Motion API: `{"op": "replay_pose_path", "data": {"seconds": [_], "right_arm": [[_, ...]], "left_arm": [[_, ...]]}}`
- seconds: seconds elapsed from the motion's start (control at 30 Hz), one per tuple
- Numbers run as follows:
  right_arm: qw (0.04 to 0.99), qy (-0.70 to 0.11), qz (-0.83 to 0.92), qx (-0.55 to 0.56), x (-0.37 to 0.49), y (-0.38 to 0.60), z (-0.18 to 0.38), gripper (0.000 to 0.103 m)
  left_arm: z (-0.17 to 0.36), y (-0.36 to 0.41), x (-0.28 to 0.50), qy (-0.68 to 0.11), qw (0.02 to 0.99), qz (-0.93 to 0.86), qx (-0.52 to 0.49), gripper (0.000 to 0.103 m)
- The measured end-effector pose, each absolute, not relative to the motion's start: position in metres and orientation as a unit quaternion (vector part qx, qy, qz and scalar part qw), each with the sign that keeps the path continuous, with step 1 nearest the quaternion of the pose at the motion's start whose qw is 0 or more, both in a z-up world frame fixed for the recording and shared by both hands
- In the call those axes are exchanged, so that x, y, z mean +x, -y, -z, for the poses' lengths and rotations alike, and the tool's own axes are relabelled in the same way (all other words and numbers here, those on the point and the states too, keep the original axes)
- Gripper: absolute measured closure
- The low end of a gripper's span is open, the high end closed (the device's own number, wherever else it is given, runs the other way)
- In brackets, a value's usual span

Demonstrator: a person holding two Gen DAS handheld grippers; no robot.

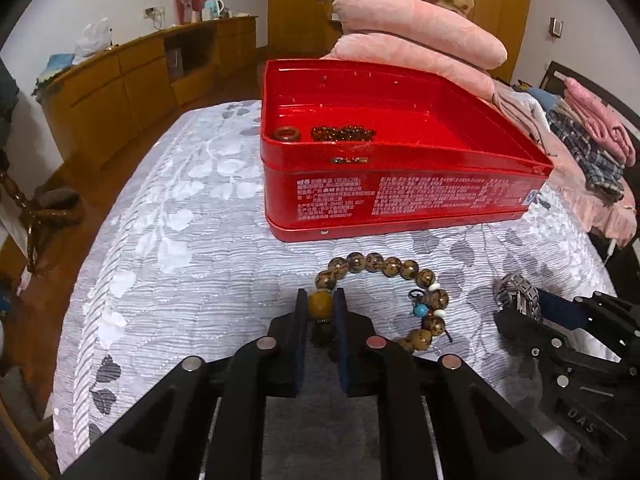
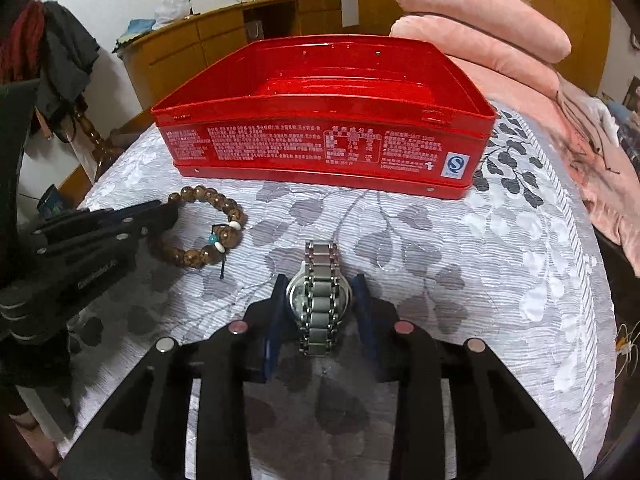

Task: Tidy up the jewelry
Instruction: 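Carry the bracelet and watch into the red tin and open both tools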

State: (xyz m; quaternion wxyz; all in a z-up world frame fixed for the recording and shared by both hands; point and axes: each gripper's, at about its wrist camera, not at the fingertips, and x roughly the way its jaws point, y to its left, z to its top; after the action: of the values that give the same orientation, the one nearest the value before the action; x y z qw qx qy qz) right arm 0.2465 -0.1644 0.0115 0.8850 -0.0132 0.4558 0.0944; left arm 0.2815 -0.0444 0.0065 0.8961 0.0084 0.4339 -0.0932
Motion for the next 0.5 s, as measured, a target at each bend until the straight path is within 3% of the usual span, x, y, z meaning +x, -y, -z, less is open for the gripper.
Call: {"op": "replay_pose_path", "data": {"seconds": [0.5], "right_arm": [[0.906, -0.410, -0.102, -0.027, 0.235, 0.169, -0.065, 0.072]], "left_arm": [[-0.056, 0.045, 0.263, -0.377, 0.919, 0.115, -0.003, 0.091]]}}
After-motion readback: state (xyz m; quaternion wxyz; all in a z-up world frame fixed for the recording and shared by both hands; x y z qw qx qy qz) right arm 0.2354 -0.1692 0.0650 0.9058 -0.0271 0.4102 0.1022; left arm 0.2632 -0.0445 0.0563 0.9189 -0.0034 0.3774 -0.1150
